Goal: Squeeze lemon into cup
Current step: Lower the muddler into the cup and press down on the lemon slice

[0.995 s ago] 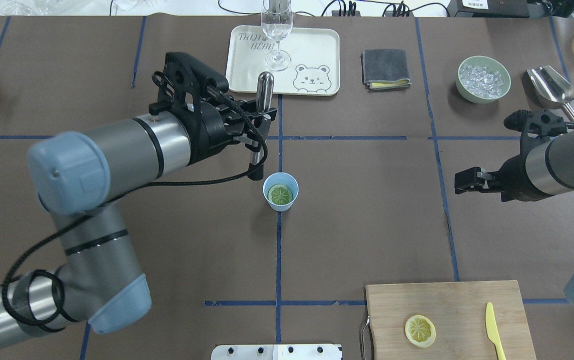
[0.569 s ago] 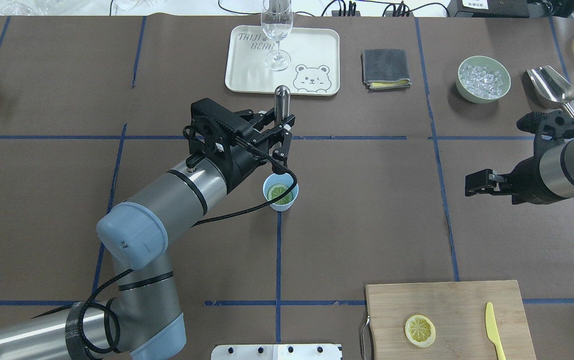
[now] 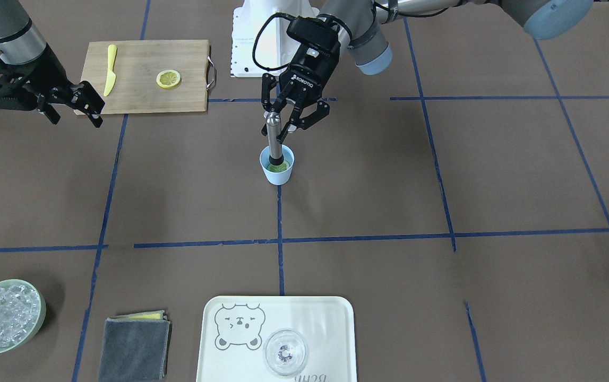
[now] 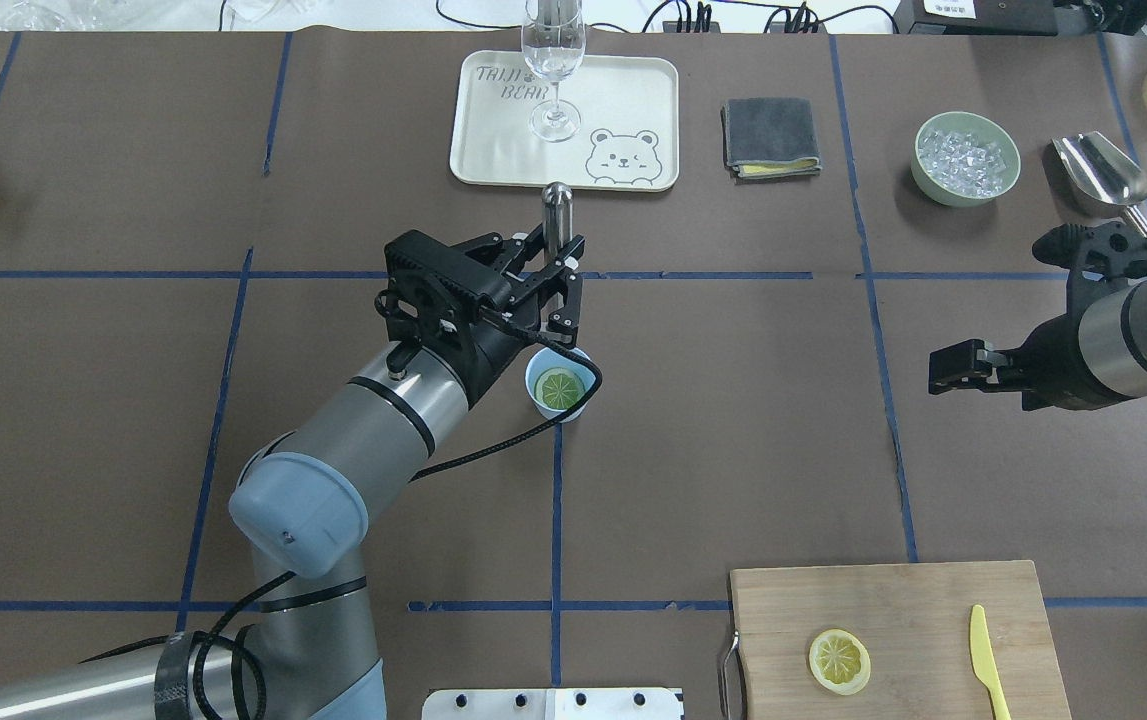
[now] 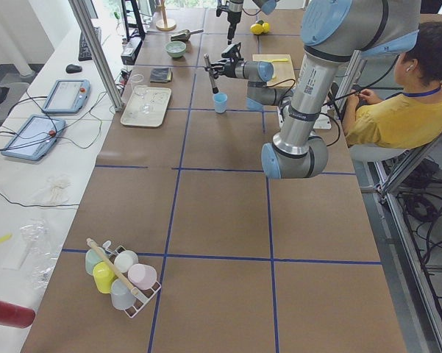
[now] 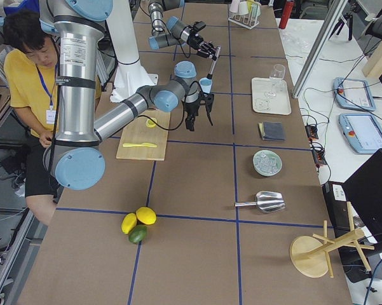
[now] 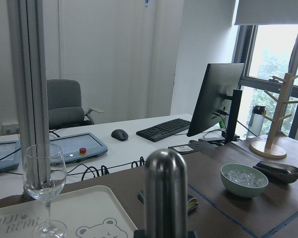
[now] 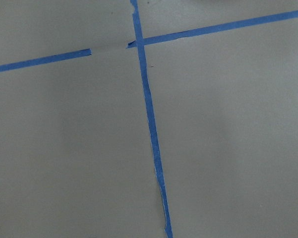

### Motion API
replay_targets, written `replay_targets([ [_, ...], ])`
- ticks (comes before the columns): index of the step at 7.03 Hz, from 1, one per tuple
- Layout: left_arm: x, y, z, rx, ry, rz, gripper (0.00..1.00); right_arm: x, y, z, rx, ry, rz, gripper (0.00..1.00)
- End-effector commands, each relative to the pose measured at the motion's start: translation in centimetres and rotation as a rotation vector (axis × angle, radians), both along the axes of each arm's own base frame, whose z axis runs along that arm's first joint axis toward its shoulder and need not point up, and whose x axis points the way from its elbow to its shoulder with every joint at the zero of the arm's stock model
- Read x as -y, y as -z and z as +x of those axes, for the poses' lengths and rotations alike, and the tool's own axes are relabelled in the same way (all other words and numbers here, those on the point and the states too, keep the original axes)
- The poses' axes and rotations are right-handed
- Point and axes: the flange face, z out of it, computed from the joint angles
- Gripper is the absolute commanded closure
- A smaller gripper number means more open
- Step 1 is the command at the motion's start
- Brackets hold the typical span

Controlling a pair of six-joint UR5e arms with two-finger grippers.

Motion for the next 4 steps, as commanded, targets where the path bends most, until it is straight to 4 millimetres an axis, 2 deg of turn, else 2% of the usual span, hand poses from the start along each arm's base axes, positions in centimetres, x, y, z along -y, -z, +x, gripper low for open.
replay_targets([
  [1,-0.8,-1.0,1.4,-0.004,0.025,-0.011,1.0,0.0,0.0,0.0,0.001,0.001,0.001,0.0],
  [3,-0.8,-2.2,2.7,0.028,0.022,-0.019,1.0,-0.1,0.3,0.1,0.005,-0.001,0.003,0.0],
  [4,-1.7,-2.7,3.7,0.04,0.006,-0.022,1.0,-0.1,0.5,0.1,0.008,0.0,0.004,0.0],
])
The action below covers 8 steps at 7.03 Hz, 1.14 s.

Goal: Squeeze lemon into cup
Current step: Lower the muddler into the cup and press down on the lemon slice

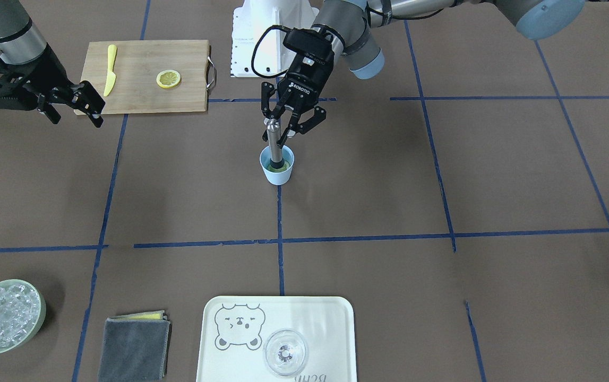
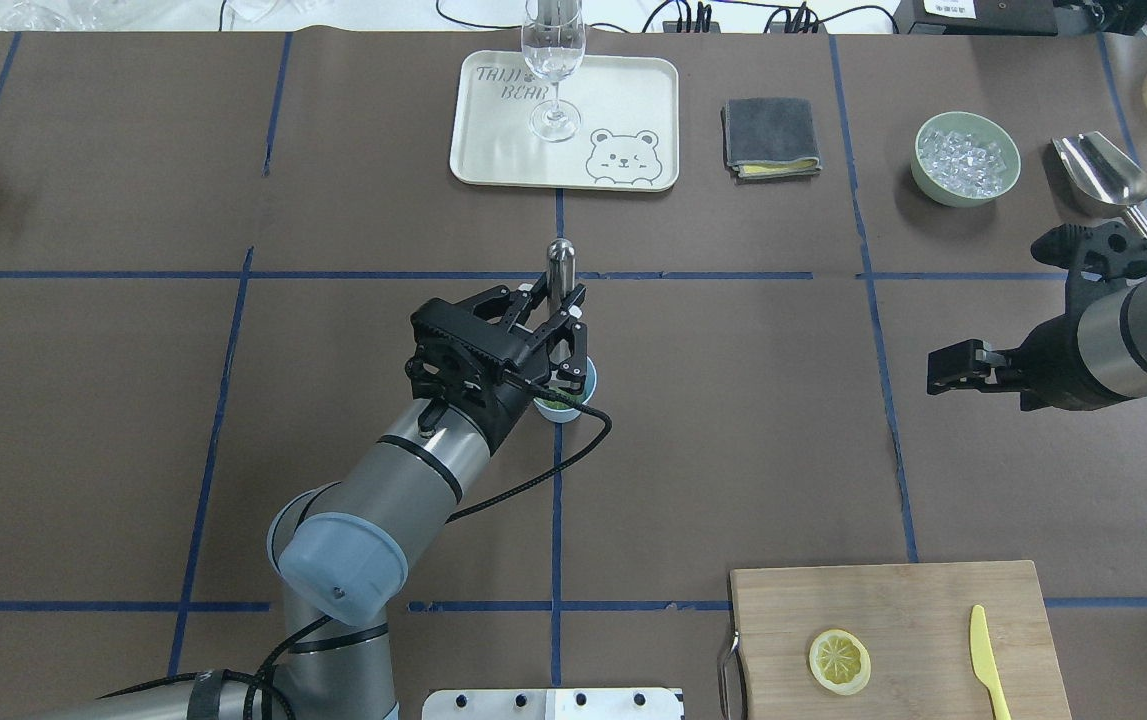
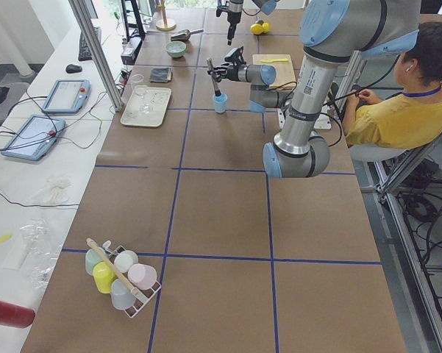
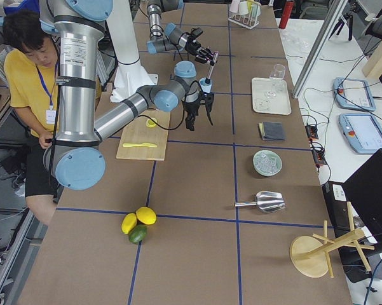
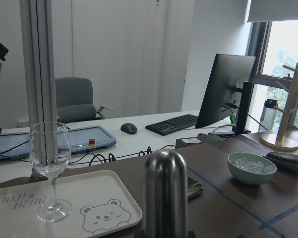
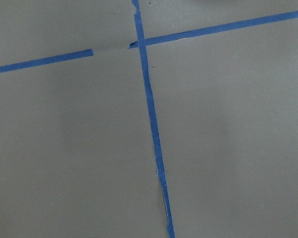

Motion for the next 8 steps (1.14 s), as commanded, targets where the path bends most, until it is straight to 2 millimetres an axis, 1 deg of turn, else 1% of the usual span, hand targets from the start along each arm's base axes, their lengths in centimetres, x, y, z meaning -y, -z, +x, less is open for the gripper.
replay_targets([
  [1,-1.4,-1.1,1.8,0.026,-0.019,-0.008,1.0,-0.1,0.1,0.0,0.002,0.001,0.0,0.0],
  [2,-1.8,-1.9,2.6,0.04,0.002,-0.018,1.0,0.0,0.0,-0.1,0.001,0.001,-0.001,0.0],
  [3,-1.7,-2.1,2.7,0.045,0.002,-0.019,1.0,0.0,0.1,0.0,0.002,0.001,0.0,0.0],
  [7,-1.7,-2.2,2.8,0.049,0.002,-0.018,1.0,0.1,0.0,-0.2,0.005,0.002,0.004,0.0],
  [8,-1.7,-2.5,3.0,0.056,0.002,-0.02,1.0,0.1,-0.1,-0.2,0.008,0.002,0.006,0.0],
])
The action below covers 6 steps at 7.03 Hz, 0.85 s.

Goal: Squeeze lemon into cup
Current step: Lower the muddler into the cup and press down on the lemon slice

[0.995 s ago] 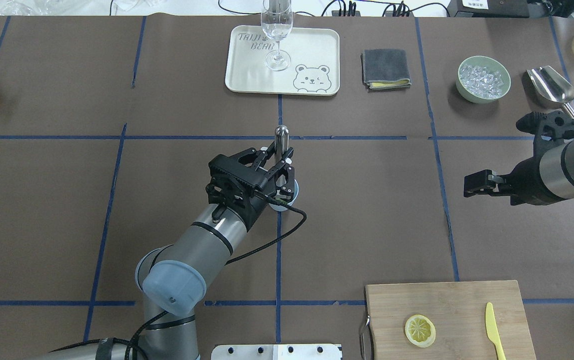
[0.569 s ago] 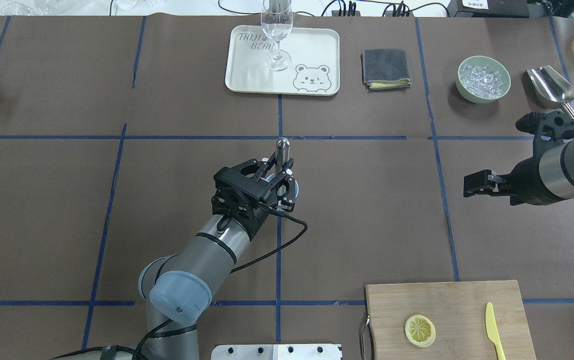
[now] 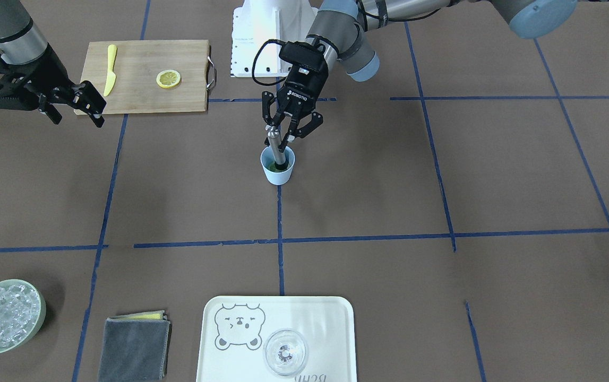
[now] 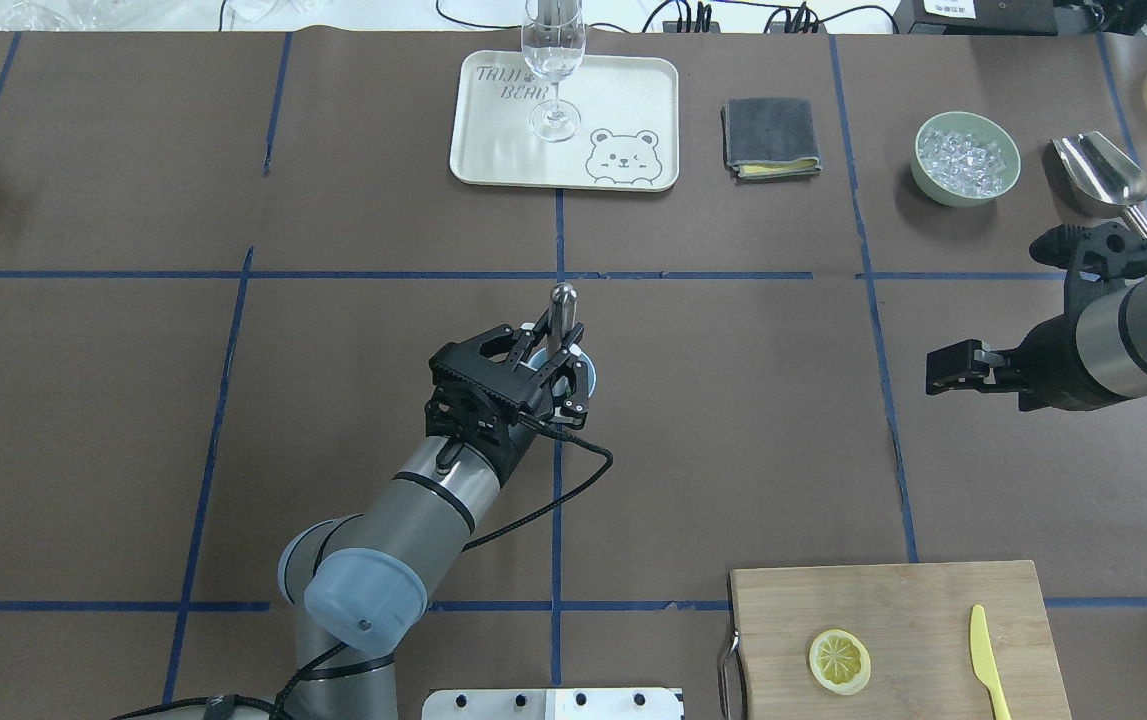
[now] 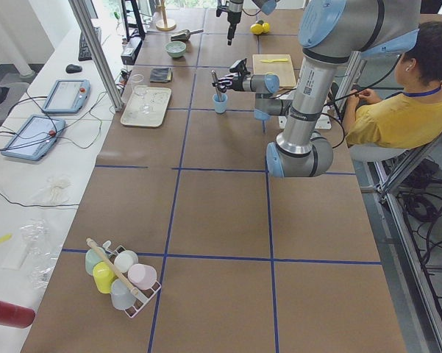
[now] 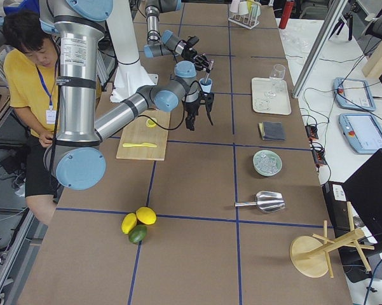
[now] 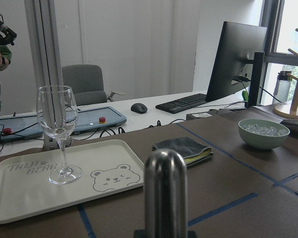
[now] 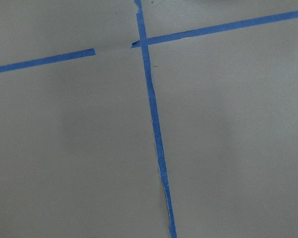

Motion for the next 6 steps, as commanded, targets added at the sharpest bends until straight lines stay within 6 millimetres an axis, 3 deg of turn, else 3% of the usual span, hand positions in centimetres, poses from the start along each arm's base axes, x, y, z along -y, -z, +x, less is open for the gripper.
replay_targets([
  [1,0.0,-0.2,0.2,0.006,0.0,-0.001,1.0,0.0,0.1,0.1,0.005,0.0,0.003,0.0],
  [3,-0.2,1.4,-0.9,-0.033,-0.003,0.009,1.0,-0.1,0.2,0.1,0.01,0.004,0.002,0.0],
  [4,-0.7,3.5,-3.2,-0.088,-0.009,0.025,1.0,-0.2,0.5,0.4,0.014,0.0,0.004,0.0],
  [5,-1.2,7.2,-5.6,-0.102,0.003,0.078,1.0,-0.4,1.0,0.6,0.026,0.003,0.007,0.0],
  [6,-1.2,8.5,-6.5,-0.079,0.006,0.08,1.0,-1.0,0.7,1.2,0.022,0.008,-0.002,0.0],
])
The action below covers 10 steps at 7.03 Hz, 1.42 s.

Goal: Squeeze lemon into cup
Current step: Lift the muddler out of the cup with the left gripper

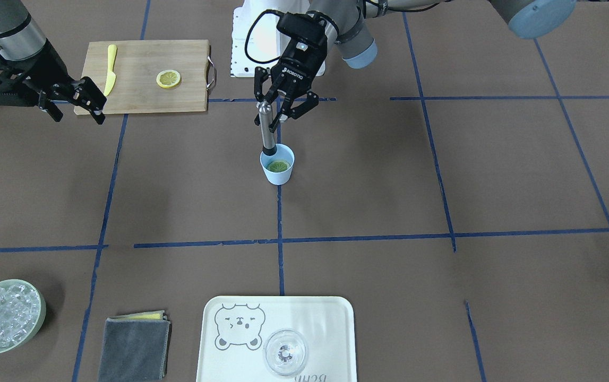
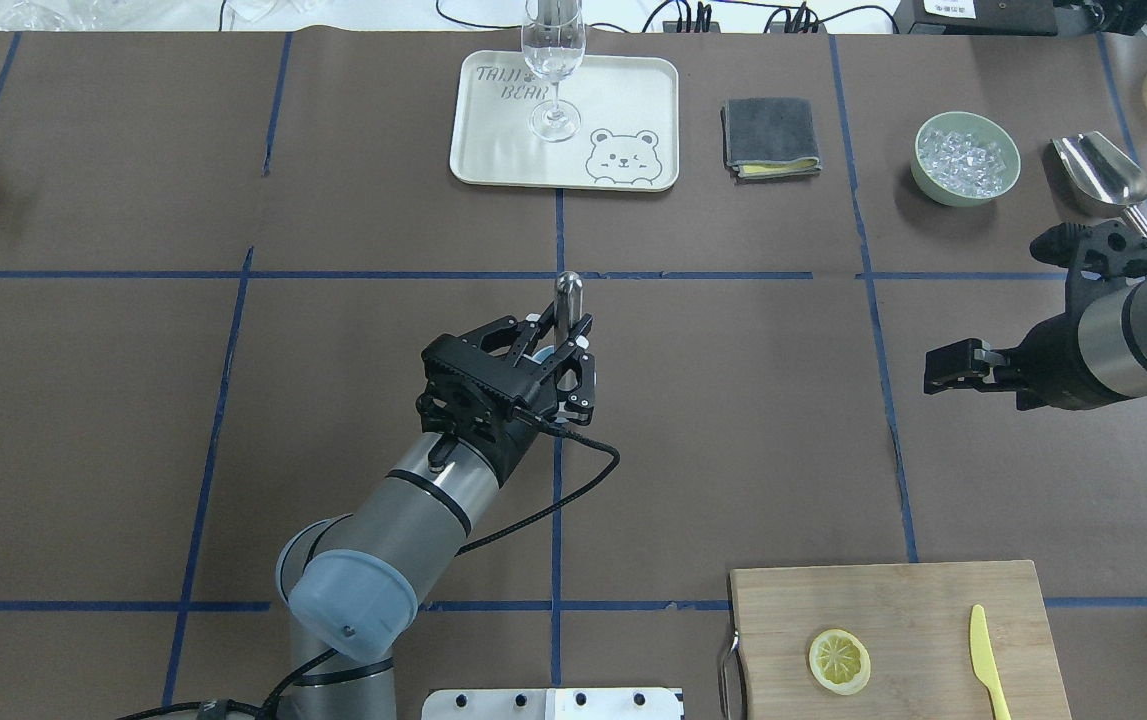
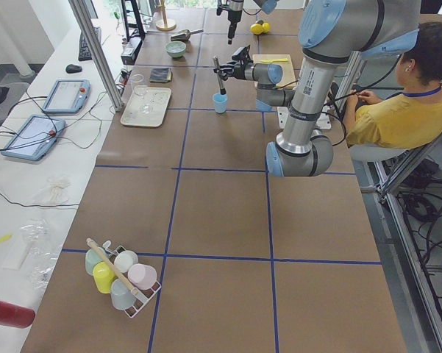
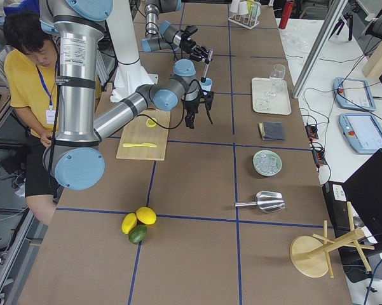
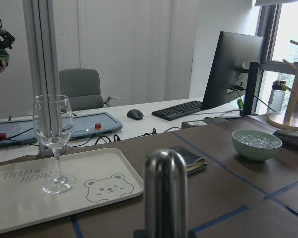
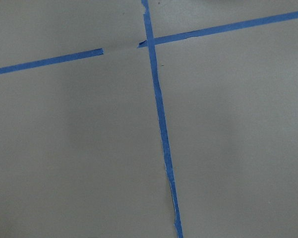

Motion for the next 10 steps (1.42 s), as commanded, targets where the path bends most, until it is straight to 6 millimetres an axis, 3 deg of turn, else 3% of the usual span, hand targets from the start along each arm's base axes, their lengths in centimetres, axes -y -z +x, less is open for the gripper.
replay_targets([
  [1,-0.1,4.3,-3.4,0.026,-0.016,0.022,1.0,-0.6,0.0,0.6,0.002,0.003,-0.006,0.0],
  [2,0.7,5.1,-4.0,0.103,-0.086,0.022,1.0,-0.6,-0.2,0.6,-0.001,0.004,-0.007,0.0],
  [4,3.0,4.3,-3.6,0.173,-0.239,-0.05,1.0,-0.7,-0.4,0.7,-0.005,0.004,-0.012,0.0],
  [5,5.8,3.9,-5.7,0.257,-0.396,-0.105,1.0,-0.6,-0.6,0.5,-0.008,0.006,-0.015,0.0],
  [6,7.9,2.8,-9.1,0.327,-0.532,-0.177,1.0,-0.6,-0.6,0.5,-0.009,0.006,-0.015,0.0],
  [7,9.1,1.1,-12.0,0.353,-0.562,-0.25,1.0,-0.7,-0.7,0.6,-0.01,0.006,-0.016,0.0],
  [9,9.8,-6.7,-14.6,0.331,-0.561,-0.469,1.0,-0.8,-1.2,0.7,-0.017,0.006,-0.023,0.0],
  [10,9.1,-11.6,-16.7,0.339,-0.535,-0.581,1.0,-0.8,-1.2,0.7,-0.018,0.006,-0.024,0.0],
])
